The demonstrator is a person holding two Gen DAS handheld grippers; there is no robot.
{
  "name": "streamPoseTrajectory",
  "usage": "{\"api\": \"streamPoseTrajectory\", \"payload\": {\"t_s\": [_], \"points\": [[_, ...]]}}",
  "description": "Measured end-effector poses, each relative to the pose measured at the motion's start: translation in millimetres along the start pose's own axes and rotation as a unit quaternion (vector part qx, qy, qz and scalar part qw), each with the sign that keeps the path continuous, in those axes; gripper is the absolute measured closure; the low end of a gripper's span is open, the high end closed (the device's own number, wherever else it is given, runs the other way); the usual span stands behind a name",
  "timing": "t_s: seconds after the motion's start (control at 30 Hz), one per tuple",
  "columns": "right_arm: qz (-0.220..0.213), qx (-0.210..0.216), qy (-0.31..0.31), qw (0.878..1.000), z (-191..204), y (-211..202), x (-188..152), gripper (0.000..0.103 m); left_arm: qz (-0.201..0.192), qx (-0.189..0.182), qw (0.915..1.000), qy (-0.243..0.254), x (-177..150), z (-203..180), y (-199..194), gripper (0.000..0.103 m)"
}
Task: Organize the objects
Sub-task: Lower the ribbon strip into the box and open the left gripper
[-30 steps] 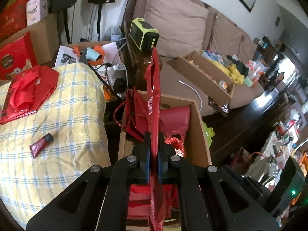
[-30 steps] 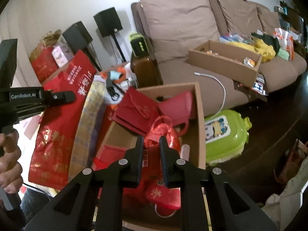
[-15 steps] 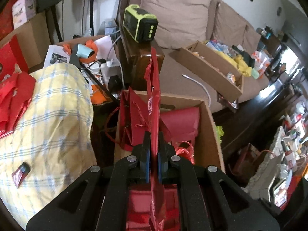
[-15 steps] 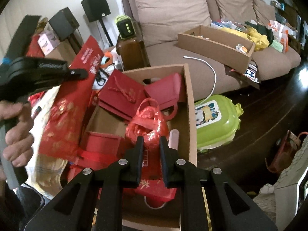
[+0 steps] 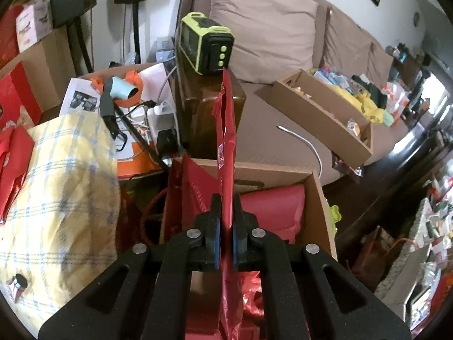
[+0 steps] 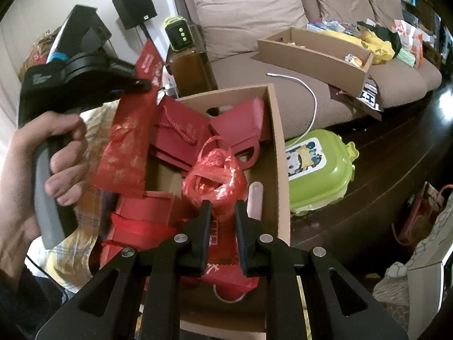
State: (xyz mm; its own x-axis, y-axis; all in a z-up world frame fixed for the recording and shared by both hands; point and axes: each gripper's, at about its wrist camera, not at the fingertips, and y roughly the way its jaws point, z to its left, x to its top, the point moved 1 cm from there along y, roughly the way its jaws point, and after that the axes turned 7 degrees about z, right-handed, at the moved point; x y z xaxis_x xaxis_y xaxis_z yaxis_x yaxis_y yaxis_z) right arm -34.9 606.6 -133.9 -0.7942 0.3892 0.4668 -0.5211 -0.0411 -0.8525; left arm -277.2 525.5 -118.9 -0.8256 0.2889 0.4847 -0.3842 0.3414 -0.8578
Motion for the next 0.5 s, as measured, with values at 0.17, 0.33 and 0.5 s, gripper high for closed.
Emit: {"api": "streamPoseTrajectory", "payload": {"t_s": [0.17, 0.33, 0.5], "points": [[0.002, 0.004, 0.006, 1.000, -2.3, 0.7, 0.0, 0.088, 0.001, -0.008, 1.0000, -0.001, 2.0, -9.7, 9.0, 0.091], [0.003, 0.005, 0.018, 1.000, -8.0, 0.7, -1.0, 0.088, 0.001, -0.014, 0.9998, -0.011, -5.3, -7.4, 2.0, 0.061], [0.004, 0.009, 0.028, 1.000, -11.4, 0.1, -1.4, 0.088, -0.011, -0.038, 0.9991, -0.016, -15.4, 7.4, -28.8, 0.042]]}}
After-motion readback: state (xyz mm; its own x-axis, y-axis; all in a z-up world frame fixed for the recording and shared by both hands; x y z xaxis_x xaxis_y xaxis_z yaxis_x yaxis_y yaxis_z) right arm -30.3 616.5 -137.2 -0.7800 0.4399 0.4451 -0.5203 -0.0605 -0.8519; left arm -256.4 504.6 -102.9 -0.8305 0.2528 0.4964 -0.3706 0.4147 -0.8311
